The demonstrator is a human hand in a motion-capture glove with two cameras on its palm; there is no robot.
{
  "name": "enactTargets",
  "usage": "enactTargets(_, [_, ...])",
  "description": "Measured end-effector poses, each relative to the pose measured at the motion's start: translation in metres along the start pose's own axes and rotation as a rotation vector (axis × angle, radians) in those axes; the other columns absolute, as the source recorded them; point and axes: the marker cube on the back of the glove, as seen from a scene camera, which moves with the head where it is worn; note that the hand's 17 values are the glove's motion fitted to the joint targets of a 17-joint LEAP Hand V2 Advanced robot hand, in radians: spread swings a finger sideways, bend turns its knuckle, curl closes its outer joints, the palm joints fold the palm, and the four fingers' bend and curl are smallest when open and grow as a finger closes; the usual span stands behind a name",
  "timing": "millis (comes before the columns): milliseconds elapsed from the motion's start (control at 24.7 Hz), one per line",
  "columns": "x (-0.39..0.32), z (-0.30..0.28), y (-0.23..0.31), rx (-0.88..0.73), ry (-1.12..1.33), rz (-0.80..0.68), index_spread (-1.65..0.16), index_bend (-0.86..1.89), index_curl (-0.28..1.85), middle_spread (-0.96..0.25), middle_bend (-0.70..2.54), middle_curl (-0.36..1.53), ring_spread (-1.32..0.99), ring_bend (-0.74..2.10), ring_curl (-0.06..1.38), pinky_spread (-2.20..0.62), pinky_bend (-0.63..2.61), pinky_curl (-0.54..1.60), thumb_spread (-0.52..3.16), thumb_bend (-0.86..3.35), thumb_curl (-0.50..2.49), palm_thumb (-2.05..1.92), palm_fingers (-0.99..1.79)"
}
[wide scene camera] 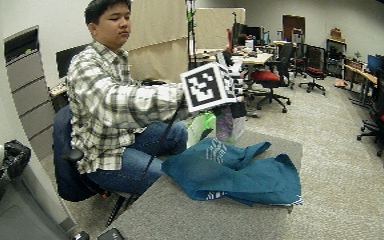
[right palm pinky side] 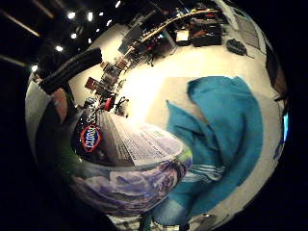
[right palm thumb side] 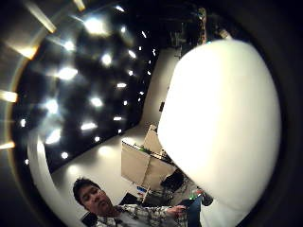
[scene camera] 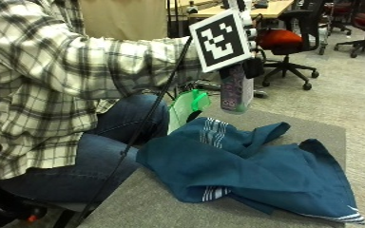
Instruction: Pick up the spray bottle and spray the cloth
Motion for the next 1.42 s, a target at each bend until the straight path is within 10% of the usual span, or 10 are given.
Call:
enactTargets(568, [0.066,0.127,-0.011,-0.157,-0.056,0.009,-0.26,0.28,0.56,-0.16,0.47,0.51,-0.21,0.55,0.50,-0.17,0.31,0.39,0.15,-0.03,0.79,1.07,1.24])
enactTargets(1419, [0.092,0.150,-0.007,-0.268,-0.064,-0.008,-0.26,0.22,0.56,-0.14,0.45,0.51,-0.20,0.52,0.49,-0.17,0.32,0.39,0.20,-0.03,0.79,1.05,1.24])
